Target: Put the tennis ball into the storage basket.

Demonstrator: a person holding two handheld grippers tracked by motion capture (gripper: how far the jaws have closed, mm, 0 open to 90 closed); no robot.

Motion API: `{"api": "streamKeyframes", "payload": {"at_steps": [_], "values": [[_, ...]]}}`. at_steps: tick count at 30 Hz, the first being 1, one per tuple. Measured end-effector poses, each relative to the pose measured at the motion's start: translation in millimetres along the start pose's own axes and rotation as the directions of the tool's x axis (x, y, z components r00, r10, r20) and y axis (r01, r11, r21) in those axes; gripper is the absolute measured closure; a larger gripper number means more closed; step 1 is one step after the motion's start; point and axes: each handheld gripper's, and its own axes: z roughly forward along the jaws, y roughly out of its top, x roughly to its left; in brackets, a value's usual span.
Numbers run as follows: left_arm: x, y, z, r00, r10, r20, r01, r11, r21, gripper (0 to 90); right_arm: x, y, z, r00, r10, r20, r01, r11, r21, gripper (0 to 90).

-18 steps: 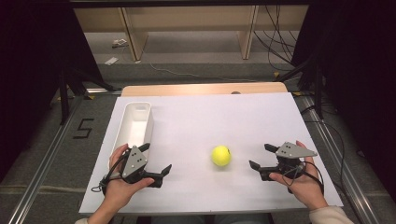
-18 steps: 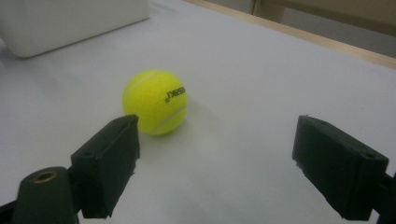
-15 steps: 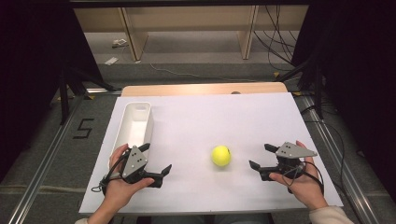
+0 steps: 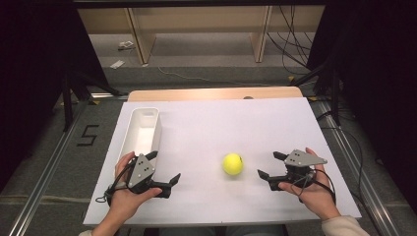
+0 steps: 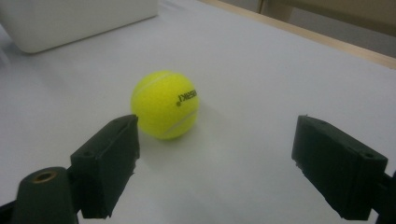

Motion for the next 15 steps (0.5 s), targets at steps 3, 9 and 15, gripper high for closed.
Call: {"api": "streamKeyframes", "payload": {"at_steps": [3, 9, 15], "values": [[0.0, -0.1, 0.1, 1.0000, 0.002, 0.002, -0.002, 1.0000, 0.000, 0.0, 1.0, 1.5, 2.1, 1.0000, -0.002, 0.000, 0.002, 1.000, -0.001, 16.0], [-0.3, -0.1, 0.3, 1.0000, 0.002, 0.003, -0.002, 1.0000, 0.001, 0.0, 3.6, 4.7, 7.6, 0.9999, -0.006, -0.013, 0.006, 1.000, 0.003, 16.1], [-0.4, 0.0, 0.5, 1.0000, 0.003, 0.003, -0.003, 1.0000, 0.001, 0.0, 7.1, 8.4, 15.3, 0.9995, -0.017, -0.027, 0.017, 1.000, 0.007, 16.1]]}}
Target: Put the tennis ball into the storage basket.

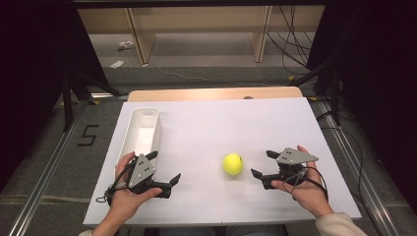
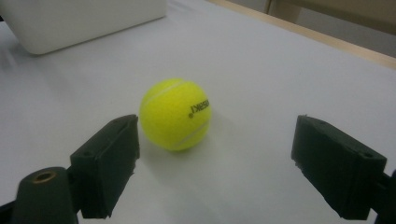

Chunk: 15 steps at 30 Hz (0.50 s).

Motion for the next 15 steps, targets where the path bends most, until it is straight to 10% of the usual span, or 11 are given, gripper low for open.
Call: {"api": "streamKeyframes", "payload": {"at_steps": [15], "values": [[0.0, 0.2, -0.4, 1.0000, 0.002, 0.000, -0.002, 1.0000, -0.002, 0.0, 12.7, 11.3, 32.5, 0.9984, -0.035, -0.043, 0.037, 0.999, 0.034, 15.8]]}}
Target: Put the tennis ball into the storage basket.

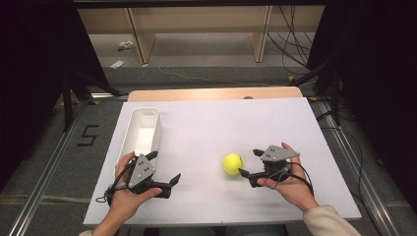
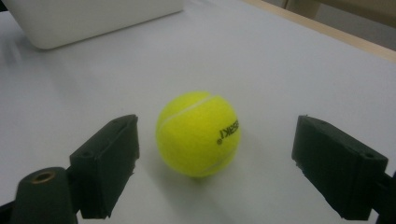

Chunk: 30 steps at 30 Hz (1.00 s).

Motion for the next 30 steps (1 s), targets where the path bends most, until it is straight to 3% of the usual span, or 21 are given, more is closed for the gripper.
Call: {"api": "streamKeyframes", "payload": {"at_steps": [13, 30], "values": [[-0.1, 0.2, -0.2, 1.0000, 0.001, -0.001, -0.001, 1.0000, -0.002, 0.0, 10.0, 6.4, 27.5, 0.9993, -0.028, -0.024, 0.029, 0.999, 0.038, 15.4], [-0.3, 0.2, -0.5, 1.0000, 0.002, 0.001, -0.002, 1.0000, -0.002, 0.0, 8.7, 7.2, 57.0, 0.9991, -0.035, -0.025, 0.037, 0.996, 0.084, 15.3]]}}
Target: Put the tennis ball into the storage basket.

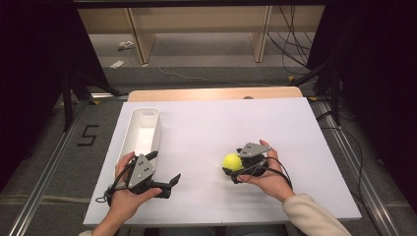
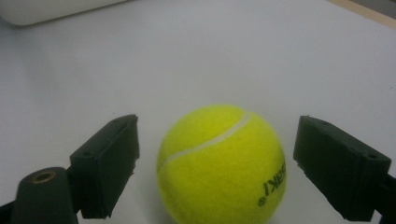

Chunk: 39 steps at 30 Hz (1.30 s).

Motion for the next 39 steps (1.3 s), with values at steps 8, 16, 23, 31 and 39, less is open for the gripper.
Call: {"api": "streamKeyframes", "payload": {"at_steps": [8, 16, 23, 31, 39], "values": [[-0.2, -0.2, 0.4, 1.0000, 0.001, 0.001, -0.001, 1.0000, 0.001, 0.0, -1.4, -1.1, 7.1, 1.0000, 0.007, -0.002, -0.007, 1.000, 0.018, 15.3], [-0.2, -0.2, 0.4, 1.0000, 0.002, 0.001, -0.002, 1.0000, 0.001, 0.0, -1.9, -2.6, 12.1, 1.0000, 0.004, -0.006, -0.004, 0.999, 0.036, 15.2], [-0.2, -0.2, 0.2, 1.0000, 0.003, 0.001, -0.003, 1.0000, 0.002, 0.0, -0.8, -3.9, 16.1, 1.0000, -0.004, 0.000, 0.004, 0.999, 0.054, 15.6], [-0.1, -0.4, 0.4, 1.0000, 0.002, 0.003, -0.002, 1.0000, 0.002, 0.0, -2.5, -5.0, 16.4, 0.9998, -0.007, 0.019, 0.006, 0.999, 0.054, 20.4], [-0.2, -0.6, 0.6, 1.0000, 0.002, 0.004, -0.002, 1.0000, 0.004, 0.0, -1.8, -4.4, 16.0, 0.9999, -0.002, 0.017, 0.001, 0.999, 0.050, 25.5]]}}
